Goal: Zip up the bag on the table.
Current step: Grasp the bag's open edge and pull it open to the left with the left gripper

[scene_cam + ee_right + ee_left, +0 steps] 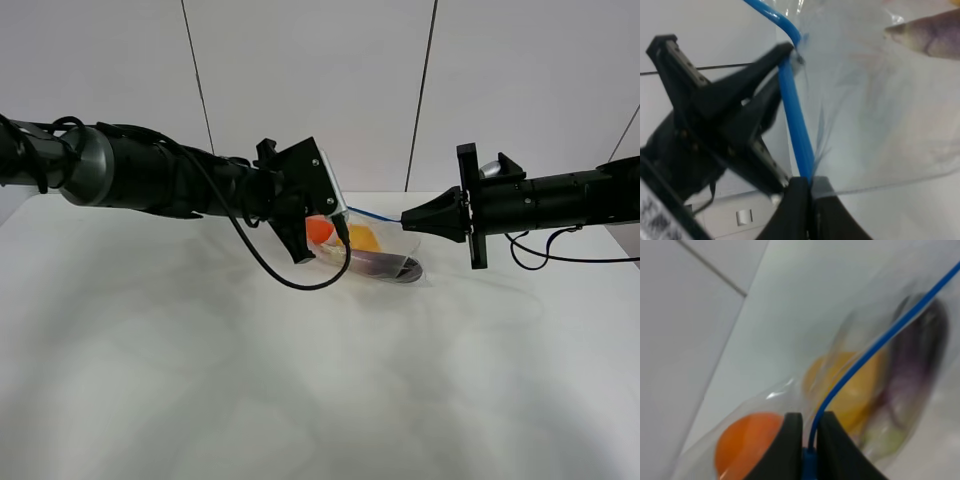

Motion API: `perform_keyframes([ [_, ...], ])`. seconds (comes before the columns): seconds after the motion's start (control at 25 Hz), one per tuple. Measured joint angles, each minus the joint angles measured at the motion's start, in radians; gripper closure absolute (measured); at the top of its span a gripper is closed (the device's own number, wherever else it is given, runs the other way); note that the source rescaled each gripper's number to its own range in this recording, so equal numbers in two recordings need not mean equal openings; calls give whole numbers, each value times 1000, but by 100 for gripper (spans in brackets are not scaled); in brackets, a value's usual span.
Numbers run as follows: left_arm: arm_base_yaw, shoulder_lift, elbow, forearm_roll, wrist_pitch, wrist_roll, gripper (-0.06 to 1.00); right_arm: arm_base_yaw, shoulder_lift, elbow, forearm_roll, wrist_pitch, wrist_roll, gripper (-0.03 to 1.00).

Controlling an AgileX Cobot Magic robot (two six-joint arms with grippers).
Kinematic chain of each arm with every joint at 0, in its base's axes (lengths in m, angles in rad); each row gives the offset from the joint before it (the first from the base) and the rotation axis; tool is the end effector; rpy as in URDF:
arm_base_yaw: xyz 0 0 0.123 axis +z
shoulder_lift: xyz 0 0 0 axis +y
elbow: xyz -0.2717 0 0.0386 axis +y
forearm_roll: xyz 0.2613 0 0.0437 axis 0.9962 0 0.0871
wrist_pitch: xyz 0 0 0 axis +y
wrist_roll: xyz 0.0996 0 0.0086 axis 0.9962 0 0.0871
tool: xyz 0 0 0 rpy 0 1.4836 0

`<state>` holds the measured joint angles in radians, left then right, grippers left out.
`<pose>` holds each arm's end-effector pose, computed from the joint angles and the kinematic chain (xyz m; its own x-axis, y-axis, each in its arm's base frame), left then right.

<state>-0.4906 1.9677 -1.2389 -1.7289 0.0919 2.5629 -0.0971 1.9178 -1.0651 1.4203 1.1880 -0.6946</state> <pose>0.3884 -0.2179 0.1588 0.0472 0.8105 -0.5838 0.7421 0.3628 0.5636 0.3580 0.0573 0.1615 -0.9594 0.2821 0.0065 0.1071 0.3428 0.9333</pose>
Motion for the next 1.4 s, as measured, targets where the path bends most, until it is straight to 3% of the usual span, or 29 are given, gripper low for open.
perform_keyframes([
  [0.44, 194, 0, 0, 7, 64, 123, 91, 0, 0, 0, 3, 1, -1, 97],
  [0.76, 282, 0, 0, 11, 89, 181, 91, 1, 0, 0, -8, 1, -1, 97],
  [1.4, 332, 0, 0, 12, 99, 188, 91, 9, 0, 0, -16, 2, -3, 97],
])
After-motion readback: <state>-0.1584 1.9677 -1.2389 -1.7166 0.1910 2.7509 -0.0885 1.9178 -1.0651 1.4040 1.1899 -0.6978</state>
